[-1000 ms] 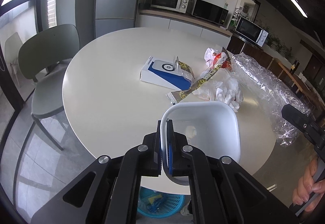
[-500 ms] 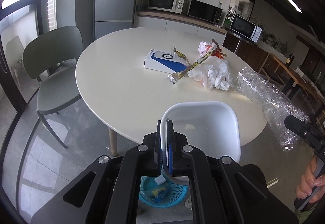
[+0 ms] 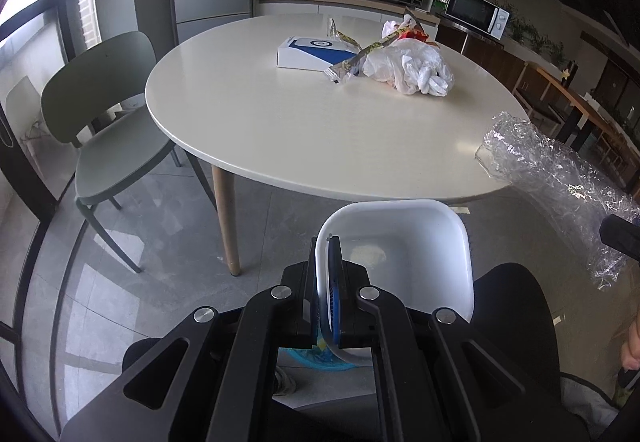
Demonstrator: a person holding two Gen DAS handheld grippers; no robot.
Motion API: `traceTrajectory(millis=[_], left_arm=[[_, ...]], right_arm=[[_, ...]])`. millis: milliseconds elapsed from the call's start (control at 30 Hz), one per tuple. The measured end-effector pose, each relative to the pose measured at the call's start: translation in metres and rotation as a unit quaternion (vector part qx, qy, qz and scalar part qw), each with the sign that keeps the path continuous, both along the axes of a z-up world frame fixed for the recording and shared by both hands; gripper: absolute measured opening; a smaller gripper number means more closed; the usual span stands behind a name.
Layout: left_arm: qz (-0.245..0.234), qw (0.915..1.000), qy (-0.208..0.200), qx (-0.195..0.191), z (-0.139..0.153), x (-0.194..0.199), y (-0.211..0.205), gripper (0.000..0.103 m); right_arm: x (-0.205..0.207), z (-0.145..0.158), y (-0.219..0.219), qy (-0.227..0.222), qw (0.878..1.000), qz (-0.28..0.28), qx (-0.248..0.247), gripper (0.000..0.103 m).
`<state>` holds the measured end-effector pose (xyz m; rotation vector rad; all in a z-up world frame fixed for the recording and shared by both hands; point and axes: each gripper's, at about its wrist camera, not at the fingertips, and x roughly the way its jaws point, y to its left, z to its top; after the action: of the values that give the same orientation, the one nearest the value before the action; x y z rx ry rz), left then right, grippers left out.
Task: Collect trash
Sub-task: 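Carry the white cup and clear wrap down over the blue wastebasket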
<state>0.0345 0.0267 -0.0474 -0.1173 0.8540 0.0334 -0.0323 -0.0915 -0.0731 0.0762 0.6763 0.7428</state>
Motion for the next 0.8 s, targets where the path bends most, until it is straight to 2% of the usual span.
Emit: traceTrajectory(millis=[333, 500, 800], left_arm=[[-0.013, 0.9992, 0.036, 0.007, -0.035, -0.005, -0.004, 0.003], [-0.012, 0.998, 0.063, -0.005, -0.06, -0.001, -0.001, 0.003], [-0.003, 0.9949, 0.099, -0.019, -0.106, 0.014, 0.005, 0.003]], right_arm=[[-0.019, -0.035, 0.004, 0.046, 0.998, 0.024, -0.038, 0.025], [-0.008, -0.072, 0.014, 0.088, 0.995, 0.02, -0.049, 0.025], [0.015, -0.127, 0.033, 0.136, 0.987, 0.009, -0.08, 0.025]])
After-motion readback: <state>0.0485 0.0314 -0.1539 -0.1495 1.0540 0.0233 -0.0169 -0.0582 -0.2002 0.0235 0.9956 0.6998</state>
